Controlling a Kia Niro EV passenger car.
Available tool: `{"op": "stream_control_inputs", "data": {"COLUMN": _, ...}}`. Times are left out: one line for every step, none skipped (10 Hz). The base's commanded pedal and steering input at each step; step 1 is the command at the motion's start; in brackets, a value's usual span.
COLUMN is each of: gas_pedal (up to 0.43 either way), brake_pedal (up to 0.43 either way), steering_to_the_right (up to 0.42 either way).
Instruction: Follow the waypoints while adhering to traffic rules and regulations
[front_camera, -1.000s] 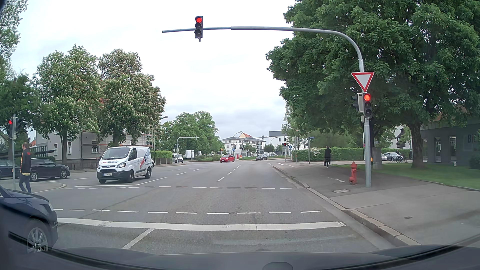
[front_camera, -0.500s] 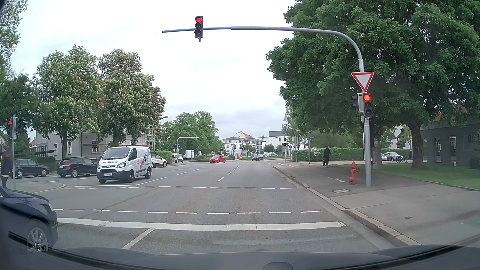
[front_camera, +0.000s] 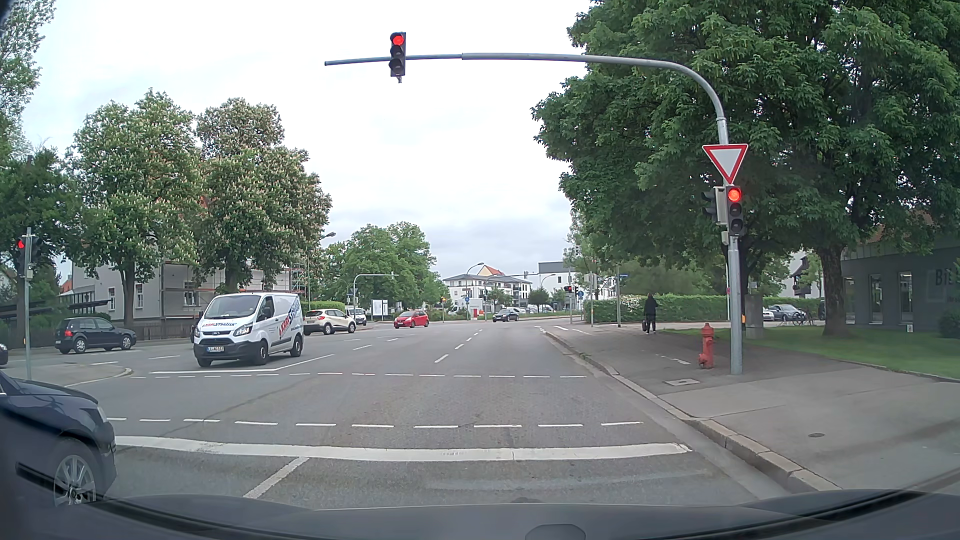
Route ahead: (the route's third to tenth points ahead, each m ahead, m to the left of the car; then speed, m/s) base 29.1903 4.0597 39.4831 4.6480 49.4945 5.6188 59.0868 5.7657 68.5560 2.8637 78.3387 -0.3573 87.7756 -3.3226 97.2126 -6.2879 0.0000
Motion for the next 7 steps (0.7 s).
{"op": "stream_control_inputs", "data": {"gas_pedal": 0.000, "brake_pedal": 0.213, "steering_to_the_right": -0.029}}
{"op": "stream_control_inputs", "data": {"gas_pedal": 0.000, "brake_pedal": 0.213, "steering_to_the_right": -0.029}}
{"op": "stream_control_inputs", "data": {"gas_pedal": 0.000, "brake_pedal": 0.213, "steering_to_the_right": -0.029}}
{"op": "stream_control_inputs", "data": {"gas_pedal": 0.000, "brake_pedal": 0.213, "steering_to_the_right": -0.029}}
{"op": "stream_control_inputs", "data": {"gas_pedal": 0.000, "brake_pedal": 0.213, "steering_to_the_right": -0.029}}
{"op": "stream_control_inputs", "data": {"gas_pedal": 0.000, "brake_pedal": 0.213, "steering_to_the_right": -0.029}}
{"op": "stream_control_inputs", "data": {"gas_pedal": 0.000, "brake_pedal": 0.213, "steering_to_the_right": -0.029}}
